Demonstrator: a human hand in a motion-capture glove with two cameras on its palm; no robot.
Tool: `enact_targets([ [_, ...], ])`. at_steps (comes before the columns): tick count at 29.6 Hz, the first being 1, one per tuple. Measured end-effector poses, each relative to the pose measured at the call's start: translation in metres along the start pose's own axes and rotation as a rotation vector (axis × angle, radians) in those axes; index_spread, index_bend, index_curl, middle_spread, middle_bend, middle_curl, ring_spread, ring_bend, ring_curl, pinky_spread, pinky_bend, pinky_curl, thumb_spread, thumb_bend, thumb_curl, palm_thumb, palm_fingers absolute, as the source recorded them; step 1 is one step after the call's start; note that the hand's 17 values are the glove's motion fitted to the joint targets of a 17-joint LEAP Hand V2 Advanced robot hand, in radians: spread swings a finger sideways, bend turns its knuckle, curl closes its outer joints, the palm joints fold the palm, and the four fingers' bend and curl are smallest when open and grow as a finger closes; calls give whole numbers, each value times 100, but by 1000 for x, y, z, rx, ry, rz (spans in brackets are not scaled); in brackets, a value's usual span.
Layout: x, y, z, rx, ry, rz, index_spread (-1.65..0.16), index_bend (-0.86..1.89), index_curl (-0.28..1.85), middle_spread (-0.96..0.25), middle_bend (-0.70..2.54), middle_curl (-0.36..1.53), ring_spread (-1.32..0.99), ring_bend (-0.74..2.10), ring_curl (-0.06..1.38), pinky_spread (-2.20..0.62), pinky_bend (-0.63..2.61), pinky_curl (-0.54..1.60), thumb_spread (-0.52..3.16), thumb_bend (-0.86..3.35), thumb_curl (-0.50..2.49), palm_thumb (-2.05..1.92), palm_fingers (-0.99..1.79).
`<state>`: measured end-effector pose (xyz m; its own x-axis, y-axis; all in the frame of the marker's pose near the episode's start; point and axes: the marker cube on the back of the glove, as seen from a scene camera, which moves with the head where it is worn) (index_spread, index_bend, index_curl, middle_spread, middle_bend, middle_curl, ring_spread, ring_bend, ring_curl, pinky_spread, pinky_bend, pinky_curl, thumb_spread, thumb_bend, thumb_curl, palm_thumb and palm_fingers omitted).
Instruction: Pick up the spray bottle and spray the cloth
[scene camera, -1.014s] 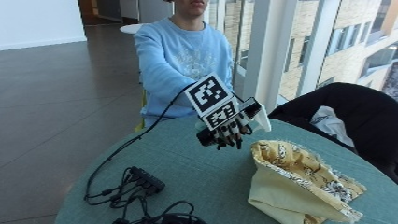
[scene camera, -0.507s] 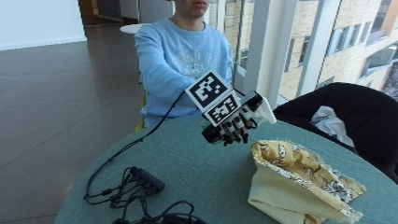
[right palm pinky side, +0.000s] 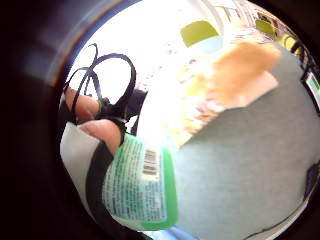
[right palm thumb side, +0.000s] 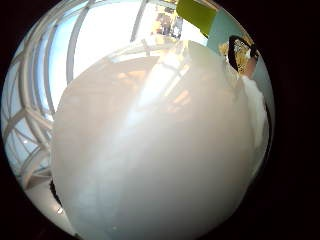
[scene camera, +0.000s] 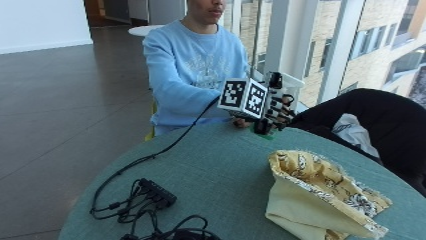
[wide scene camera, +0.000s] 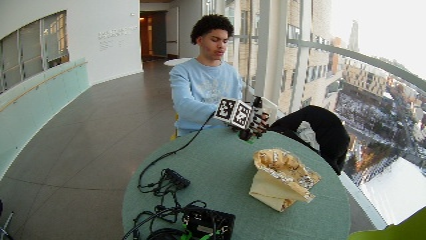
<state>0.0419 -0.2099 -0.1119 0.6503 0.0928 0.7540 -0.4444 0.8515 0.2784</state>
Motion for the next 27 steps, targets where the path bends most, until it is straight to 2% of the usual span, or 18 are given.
enact_targets([
  [11,-27,6,117,-55,-213,-242,-19,20,63,-9,27,50,-4,48,41,4,25,37,52,-3,78,93,119],
  [19,-20,6,169,-124,-313,-239,-20,19,63,-9,26,50,-6,48,41,4,24,37,55,-4,77,91,118],
  [27,-11,9,190,-138,-335,-224,-20,18,61,-9,28,50,-6,47,40,4,19,36,76,-4,71,84,119],
])
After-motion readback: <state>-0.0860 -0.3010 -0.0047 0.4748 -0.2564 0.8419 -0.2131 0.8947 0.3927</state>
